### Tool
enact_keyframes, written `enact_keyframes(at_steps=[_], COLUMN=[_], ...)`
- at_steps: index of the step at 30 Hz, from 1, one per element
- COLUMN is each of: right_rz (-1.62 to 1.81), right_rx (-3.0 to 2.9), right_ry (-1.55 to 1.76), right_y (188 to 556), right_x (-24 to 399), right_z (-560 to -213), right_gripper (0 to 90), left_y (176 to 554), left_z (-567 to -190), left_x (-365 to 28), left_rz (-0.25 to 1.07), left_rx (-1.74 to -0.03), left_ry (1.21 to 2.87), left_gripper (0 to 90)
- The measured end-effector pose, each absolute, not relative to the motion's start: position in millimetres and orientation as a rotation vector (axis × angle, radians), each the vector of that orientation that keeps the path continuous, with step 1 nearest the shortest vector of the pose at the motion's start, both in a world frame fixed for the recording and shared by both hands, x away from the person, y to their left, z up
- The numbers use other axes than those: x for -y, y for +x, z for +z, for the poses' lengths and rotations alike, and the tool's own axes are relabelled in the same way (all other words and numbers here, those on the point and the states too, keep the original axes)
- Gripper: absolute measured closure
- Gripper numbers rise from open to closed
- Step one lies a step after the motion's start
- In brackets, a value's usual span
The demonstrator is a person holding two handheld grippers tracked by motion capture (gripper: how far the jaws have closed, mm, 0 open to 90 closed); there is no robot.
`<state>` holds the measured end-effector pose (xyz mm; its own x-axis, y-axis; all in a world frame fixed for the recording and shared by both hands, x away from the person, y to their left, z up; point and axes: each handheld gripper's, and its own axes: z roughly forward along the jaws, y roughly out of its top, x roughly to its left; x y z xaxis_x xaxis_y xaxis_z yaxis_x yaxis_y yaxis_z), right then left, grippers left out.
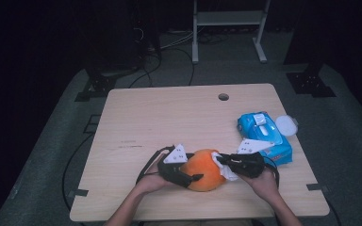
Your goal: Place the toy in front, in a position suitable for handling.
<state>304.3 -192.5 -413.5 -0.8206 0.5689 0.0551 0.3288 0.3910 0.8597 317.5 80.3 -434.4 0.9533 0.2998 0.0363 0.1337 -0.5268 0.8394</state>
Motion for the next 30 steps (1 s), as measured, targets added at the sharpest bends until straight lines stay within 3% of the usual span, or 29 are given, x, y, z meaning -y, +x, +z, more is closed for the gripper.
enact_keyframes(at_steps=[5,10,12,17,26,30], right_rz=[1.385,1.356,1.405,1.403,1.354,1.391], right_rx=[-2.404,-2.434,-2.429,-2.418,-2.448,-2.448], right_ry=[0.850,0.884,0.853,0.750,0.889,0.820], right_y=[311,309,305,300,306,298], right_x=[200,207,204,188,214,205], right_z=[-419,-425,-420,-408,-430,-421], right_gripper=[83.1,83.3,83.4,83.3,83.6,83.8], left_y=[310,322,323,307,309,308], left_z=[-433,-430,-434,-431,-432,-433], left_x=[-82,-82,-78,-68,-77,-74], left_rz=[0.220,0.134,0.133,0.283,0.238,0.265], left_rx=[-0.233,-0.395,-0.413,-0.263,-0.274,-0.271], left_ry=[2.136,2.080,2.080,2.133,2.111,2.125], left_gripper=[24.1,9.7,9.5,26.5,22.7,23.4])
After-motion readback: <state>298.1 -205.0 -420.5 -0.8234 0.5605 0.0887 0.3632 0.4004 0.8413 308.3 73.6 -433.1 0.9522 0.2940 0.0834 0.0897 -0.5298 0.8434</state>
